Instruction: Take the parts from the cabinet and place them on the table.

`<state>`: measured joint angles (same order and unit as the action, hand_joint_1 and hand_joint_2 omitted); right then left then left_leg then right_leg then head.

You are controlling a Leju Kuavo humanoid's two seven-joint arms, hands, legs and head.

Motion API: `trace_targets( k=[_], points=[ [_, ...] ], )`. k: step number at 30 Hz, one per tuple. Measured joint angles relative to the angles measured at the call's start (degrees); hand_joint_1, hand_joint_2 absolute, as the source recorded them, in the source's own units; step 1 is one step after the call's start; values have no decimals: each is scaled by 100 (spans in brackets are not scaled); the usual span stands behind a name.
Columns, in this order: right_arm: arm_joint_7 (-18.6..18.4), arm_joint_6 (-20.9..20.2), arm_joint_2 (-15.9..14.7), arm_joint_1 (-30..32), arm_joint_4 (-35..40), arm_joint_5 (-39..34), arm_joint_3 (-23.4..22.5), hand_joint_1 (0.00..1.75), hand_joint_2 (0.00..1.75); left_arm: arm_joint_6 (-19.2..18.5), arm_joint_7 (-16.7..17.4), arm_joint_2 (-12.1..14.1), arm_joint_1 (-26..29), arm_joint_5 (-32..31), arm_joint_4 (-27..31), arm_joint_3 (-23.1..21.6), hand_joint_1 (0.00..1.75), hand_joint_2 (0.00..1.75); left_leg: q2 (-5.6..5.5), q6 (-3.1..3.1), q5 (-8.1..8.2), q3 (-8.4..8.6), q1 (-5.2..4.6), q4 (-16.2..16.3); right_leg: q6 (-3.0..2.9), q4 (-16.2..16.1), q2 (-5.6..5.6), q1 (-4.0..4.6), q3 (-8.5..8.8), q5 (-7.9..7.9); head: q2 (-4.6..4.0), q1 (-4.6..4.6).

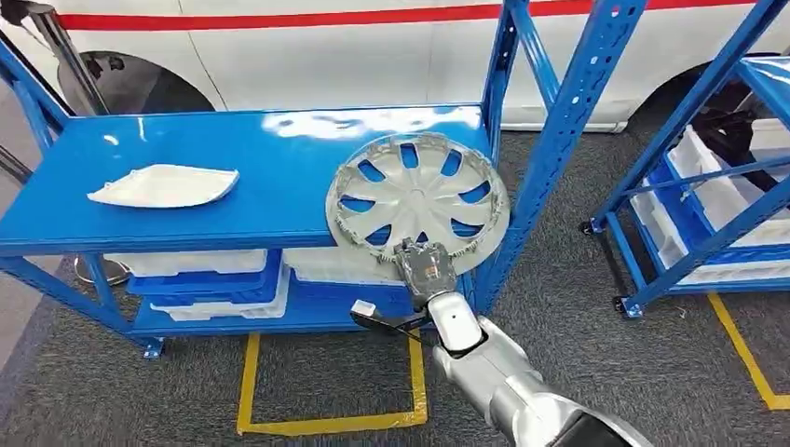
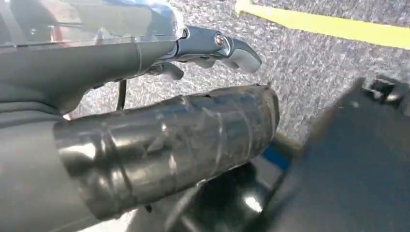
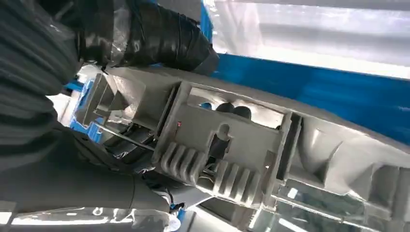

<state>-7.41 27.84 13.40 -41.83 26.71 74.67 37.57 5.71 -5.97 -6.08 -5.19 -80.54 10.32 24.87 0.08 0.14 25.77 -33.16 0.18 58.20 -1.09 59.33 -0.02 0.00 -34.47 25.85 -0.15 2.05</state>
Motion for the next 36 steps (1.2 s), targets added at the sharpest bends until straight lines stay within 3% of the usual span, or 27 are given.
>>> trace_targets(
  k=[1, 2, 3, 6, 7, 8, 9, 10, 11, 12, 13, 14, 16, 18, 19, 21, 22, 23, 25, 26, 27, 28, 31, 32, 33, 34, 36],
  points=[
    [98, 118, -2, 6, 52, -37, -18, 175, 175, -13, -17, 4, 14, 2, 0, 0, 0, 175, -1, 25, -13, 0, -4, -20, 26, -10, -1, -3, 5, -10, 0, 2],
    [212, 266, -11, 12, 141, -81, -26, 175, 175, -22, -63, 4, 19, 4, 0, 2, 0, 175, 11, 91, -60, 38, 65, -94, 65, 23, 3, 14, -21, 32, 0, -2],
    [364, 454, -26, 7, 304, -129, -55, 175, 175, -24, -149, 4, 11, 11, 0, 2, 0, 175, 29, 115, -73, 39, 51, -109, 92, 183, 4, -5, -96, 158, 0, 7],
    [694, 619, -114, 59, 1132, -372, -136, 175, 175, -11, -359, 7, -18, 61, 0, 13, 0, 175, 45, 153, -66, 23, 45, -101, 142, 1408, 4, -38, -681, 730, 0, 0],
    [787, 593, -166, 101, 1467, -515, -171, 175, 175, -2, -406, 7, -19, 66, 0, 24, 0, 175, 43, 157, -63, 20, 45, -98, 155, 1670, 4, -48, -819, 789, 0, 9],
    [893, 534, -219, 163, 1868, -729, -201, 175, 175, 6, -457, 11, -18, 70, 0, 39, 0, 0, 39, 159, -57, 20, 49, -83, 168, 1772, 3, -72, -891, 736, 0, 4],
    [998, 483, -256, 193, 2216, -952, -236, 175, 175, 11, -518, 18, -14, 90, 0, 50, 0, 0, 28, 149, -42, 21, 51, -68, 175, 1589, 1, -93, -821, 560, 0, 7],
    [1165, 414, -291, 209, 2621, -1303, -286, 175, 175, 20, -603, 20, -13, 118, 0, 65, 0, 0, 20, 135, -12, 23, 59, -32, 183, 1158, 0, -113, -621, 275, 0, 6],
    [1309, 360, -315, 223, 2930, -1634, -326, 175, 175, 31, -674, 22, -15, 140, 0, 85, 0, 175, 12, 110, 21, 27, 65, 13, 191, 665, -3, -131, -394, 6, 0, 4],
    [1514, 276, -367, 273, 3302, -2087, -376, 175, 175, 74, -750, 22, -11, 186, 0, 107, 0, 175, 9, 71, 65, 7, 73, 49, 193, 291, -4, -138, -235, -47, 0, 9],
    [1693, 193, -404, 332, 3606, -2509, -420, 175, 175, 131, -805, 35, -21, 203, 0, 125, 0, 175, -10, 29, 84, -24, 31, 111, 181, 202, 6, -86, -196, -14, 0, 9],
    [1857, 112, -446, 422, 3909, -2902, -468, 175, 175, 179, -859, 42, -20, 223, 0, 138, 0, 175, -18, -7, 68, -49, 35, 87, 131, 201, 16, -91, -193, 22, 0, -2],
    [2136, -133, -516, 601, 4372, -3674, -558, 175, 175, 269, -951, 63, -8, 249, 0, 162, 0, 175, -17, -55, 61, -34, 66, 63, 92, 179, 32, -56, -198, 22, 0, 0],
    [2353, -409, -571, 746, 4748, -4395, -625, 175, 175, 339, -1028, 112, -3, 258, 2, 188, 0, 175, -11, -106, 177, -51, 82, 153, 8, 108, 26, -95, -138, 1, 0, 0],
    [2444, -528, -599, 819, 4948, -4714, -658, 175, 175, 367, -1056, 135, -9, 258, 2, 195, 0, 175, -13, -112, 354, -180, 82, 437, -27, 97, 16, -93, -127, 4, 0, -2],
    [2527, -750, -641, 954, 5137, -5131, -728, 175, 175, 457, -1093, 170, -7, 232, 2, 203, 0, 175, -11, -131, 755, -614, 83, 1339, -53, 99, 11, -67, -129, 14, 0, 0],
    [2623, -923, -677, 1028, 5230, -5465, -761, 175, 175, 548, -1119, 186, 1, 177, 2, 203, 0, 175, -11, -133, 868, -804, 83, 1710, -60, 101, 12, -50, -129, 18, 0, 0],
    [2696, -1040, -704, 1098, 5316, -5739, -787, 175, 175, 621, -1154, 199, 1, 164, 2, 203, 0, 175, -11, -129, 837, -887, 82, 1852, -65, 104, 17, -36, -125, 21, 0, 0],
    [2783, -1160, -748, 1171, 5495, -6016, -833, 175, 175, 680, -1167, 227, -28, 129, 4, 199, 0, 175, -12, -82, 423, -670, 81, 1337, -76, 109, 29, -17, -102, 31, 0, 0],
    [2789, -1186, -763, 1178, 5558, -6037, -844, 175, 175, 699, -1165, 245, -30, 122, 15, 197, 0, 175, -13, -43, 115, -410, 73, 785, -74, 109, 38, -12, -77, 42, 0, 0],
    [2789, -1193, -776, 1187, 5615, -6057, -859, 175, 175, 708, -1167, 264, -28, 118, 24, 197, 0, 175, -14, 1, -80, -205, 56, 324, -67, 109, 43, -6, -56, 52, 0, 0],
    [2794, -1191, -789, 1195, 5648, -6063, -881, 175, 175, 710, -1165, 295, -24, 116, 26, 195, 0, 175, -15, 18, -1, -112, 15, 229, -51, 106, 40, 23, -71, 54, 0, 7],
    [2800, -1191, -833, 1219, 5746, -6066, -918, 175, 175, 715, -1169, 314, -11, 114, 28, 186, 0, 175, -24, 41, 20, -109, -4, 93, 22, 83, 34, -4, -105, 18, 0, 4],
    [2800, -1191, -839, 1220, 5766, -6066, -923, 175, 175, 715, -1169, 326, -4, 111, 28, 186, 0, 175, -22, 77, -9, -86, 6, 28, 58, 68, 36, 6, -88, 10, 0, 4],
    [2798, -1191, -853, 1238, 5799, -6066, -931, 175, 175, 715, -1169, 328, -2, 105, 31, 184, 0, 175, 6, 108, -58, -31, 66, -54, 87, 130, 26, 3, -105, 76, 0, 4],
    [2800, -1191, -866, 1239, 5821, -6066, -936, 175, 175, 715, -1169, 328, -15, 105, 33, 179, 0, 175, 3, 148, -76, -11, 58, -96, 109, 301, 28, 11, -181, 206, 0, 11],
    [2803, -1195, -881, 1257, 5836, -6068, -938, 175, 175, 715, -1169, 328, -29, 103, 42, 173, 0, 175, 6, 162, -76, -18, 52, -89, 143, 1149, 31, -12, -578, 639, 0, 7]
  ],
)
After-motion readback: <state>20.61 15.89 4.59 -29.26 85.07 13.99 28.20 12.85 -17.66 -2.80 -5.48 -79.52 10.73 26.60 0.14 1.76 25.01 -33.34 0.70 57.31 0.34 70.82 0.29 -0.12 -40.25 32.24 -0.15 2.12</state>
